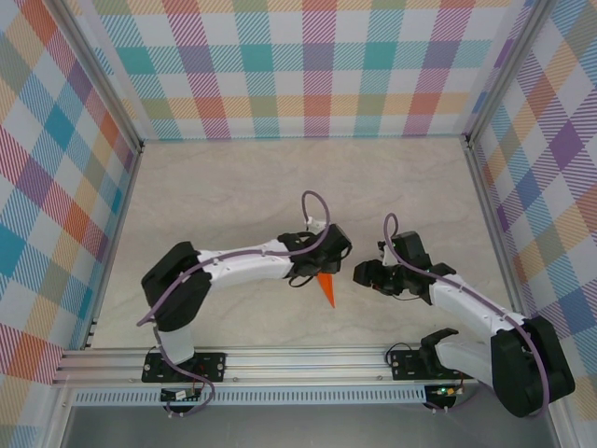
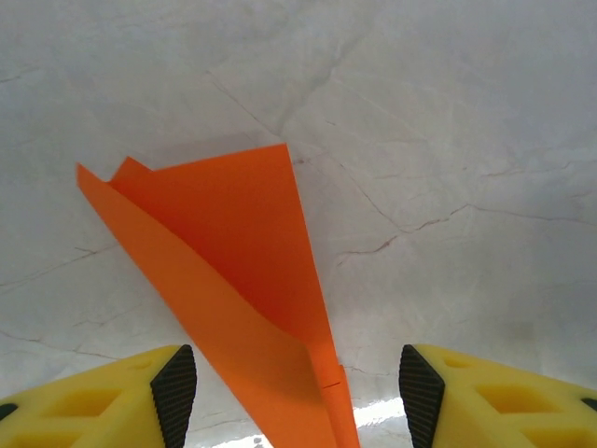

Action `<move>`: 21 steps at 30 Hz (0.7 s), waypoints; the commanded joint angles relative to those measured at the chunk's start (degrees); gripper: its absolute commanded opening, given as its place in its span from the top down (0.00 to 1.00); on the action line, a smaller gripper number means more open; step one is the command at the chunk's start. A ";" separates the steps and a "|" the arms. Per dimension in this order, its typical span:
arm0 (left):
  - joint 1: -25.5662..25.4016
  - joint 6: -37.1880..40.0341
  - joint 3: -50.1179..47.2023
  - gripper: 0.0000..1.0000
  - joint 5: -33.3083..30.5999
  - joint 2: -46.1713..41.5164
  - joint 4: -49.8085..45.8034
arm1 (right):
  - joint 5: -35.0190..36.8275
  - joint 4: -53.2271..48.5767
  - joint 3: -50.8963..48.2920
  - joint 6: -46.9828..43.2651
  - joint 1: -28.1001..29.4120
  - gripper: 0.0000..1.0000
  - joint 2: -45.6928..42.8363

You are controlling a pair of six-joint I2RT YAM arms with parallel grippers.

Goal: Fold a paper plane with a square sheet of paper (pick it up from the middle)
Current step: Move a paper plane to the center of the table.

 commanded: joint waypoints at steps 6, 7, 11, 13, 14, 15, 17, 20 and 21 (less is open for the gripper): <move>-0.54 -3.30 6.08 0.38 -7.45 5.15 -12.06 | -1.77 1.00 -2.14 0.44 -0.31 0.45 -1.40; -0.54 -3.30 6.32 0.38 -7.50 5.48 -12.21 | -2.00 1.22 -2.14 0.22 -0.31 0.44 -1.31; -0.48 -3.57 5.27 0.47 -7.34 5.43 -11.10 | -4.34 2.34 -1.80 -0.35 -0.31 0.42 -0.06; 0.02 -3.64 3.75 0.49 -6.07 4.54 -9.48 | -4.87 2.84 -1.64 -0.58 -0.31 0.41 0.73; 0.15 -3.62 3.40 0.52 -5.75 4.26 -9.28 | -5.06 2.99 -1.54 -0.67 -0.31 0.41 1.06; 0.24 -3.58 2.97 0.55 -5.69 3.79 -9.17 | -5.53 3.25 -1.40 -0.79 -0.31 0.41 1.45; 0.25 -3.26 1.87 0.58 -5.19 2.81 -8.23 | -6.83 4.20 -1.27 -0.92 -0.32 0.40 2.34; 0.28 -3.22 0.15 0.66 -4.94 1.29 -7.23 | -9.51 6.73 -1.04 -0.85 -0.31 0.40 3.81; 0.33 -3.30 -0.30 0.69 -4.93 0.91 -7.02 | -10.01 7.43 -0.92 -0.66 -0.27 0.40 4.25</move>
